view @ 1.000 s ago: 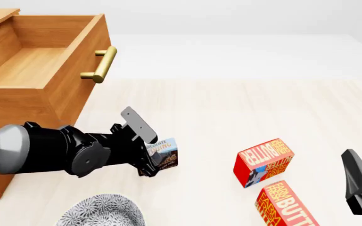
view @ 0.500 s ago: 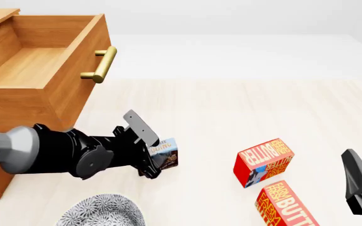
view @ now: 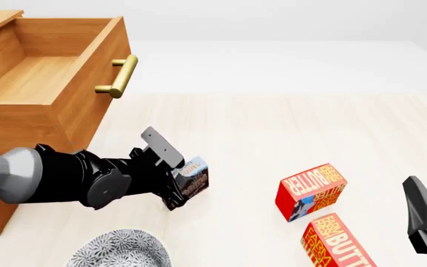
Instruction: Put the chocolate pudding in the top drawer of the cabinet and close it.
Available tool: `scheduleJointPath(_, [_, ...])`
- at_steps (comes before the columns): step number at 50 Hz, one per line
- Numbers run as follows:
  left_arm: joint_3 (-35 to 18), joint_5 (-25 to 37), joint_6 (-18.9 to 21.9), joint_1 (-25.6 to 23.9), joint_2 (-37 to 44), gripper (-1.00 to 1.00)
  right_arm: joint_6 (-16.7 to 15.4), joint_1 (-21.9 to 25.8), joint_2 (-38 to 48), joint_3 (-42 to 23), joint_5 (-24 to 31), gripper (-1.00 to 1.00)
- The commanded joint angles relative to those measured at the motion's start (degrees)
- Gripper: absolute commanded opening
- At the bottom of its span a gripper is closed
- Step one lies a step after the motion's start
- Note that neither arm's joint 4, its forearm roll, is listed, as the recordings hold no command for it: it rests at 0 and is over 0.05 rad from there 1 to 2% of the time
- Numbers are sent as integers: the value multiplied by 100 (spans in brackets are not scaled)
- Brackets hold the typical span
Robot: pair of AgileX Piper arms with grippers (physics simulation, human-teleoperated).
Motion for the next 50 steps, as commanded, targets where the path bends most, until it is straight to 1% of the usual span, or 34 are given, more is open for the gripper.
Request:
scheduleJointPath(1, [111, 72, 77, 198, -101, -100, 2, -1, 0, 0, 0, 100])
scheduleJointPath(4, [155, 90, 66, 106, -200, -100, 0, -1, -1, 0, 0, 100])
scheduleJointPath(6, [140, 169, -19, 18, -319, -100, 1, 0, 1, 0, 0, 100])
scheduleJointPath(20, [46, 664, -38, -95, -1079, -100, -1, 0, 0, 0, 0, 100])
scheduleJointPath(21, [47, 679, -23, -104, -1114, -100, 1, -1, 0, 0, 0, 100])
scheduleJointPath(23, [96, 676, 149, -84, -1258, -100, 0, -1, 0, 0, 0, 100])
scheduleJointPath(25, [39, 815, 26, -220, -1352, -100, 1, 0, 0, 0, 0, 100])
scheduleJointPath(27, [31, 902, 86, -247, -1497, -100, -2, 1, -1, 0, 0, 100])
scheduleJointPath(28, [-5, 980, 25, -327, -1560, -100, 0, 1, 0, 0, 0, 100])
scheduleJointPath(32, [-57, 1141, 27, -411, -1741, -100, 0, -1, 0, 0, 0, 100])
scheduleJointPath(38, [-144, 1416, 74, -637, -2086, -100, 0, 0, 1, 0, 0, 100])
scheduleJointPath(39, [-102, 1391, 221, -666, -2143, -100, -1, -1, -1, 0, 0, 100])
scheduleJointPath(41, [-104, 1416, 219, -645, -2165, -100, 1, 0, 0, 0, 0, 100])
scheduleJointPath(42, [-163, 1484, 132, -743, -2187, -100, -1, 0, 0, 0, 0, 100])
scheduleJointPath(50, [-380, 1921, 167, -988, -2668, -100, 1, 0, 0, 0, 0, 100])
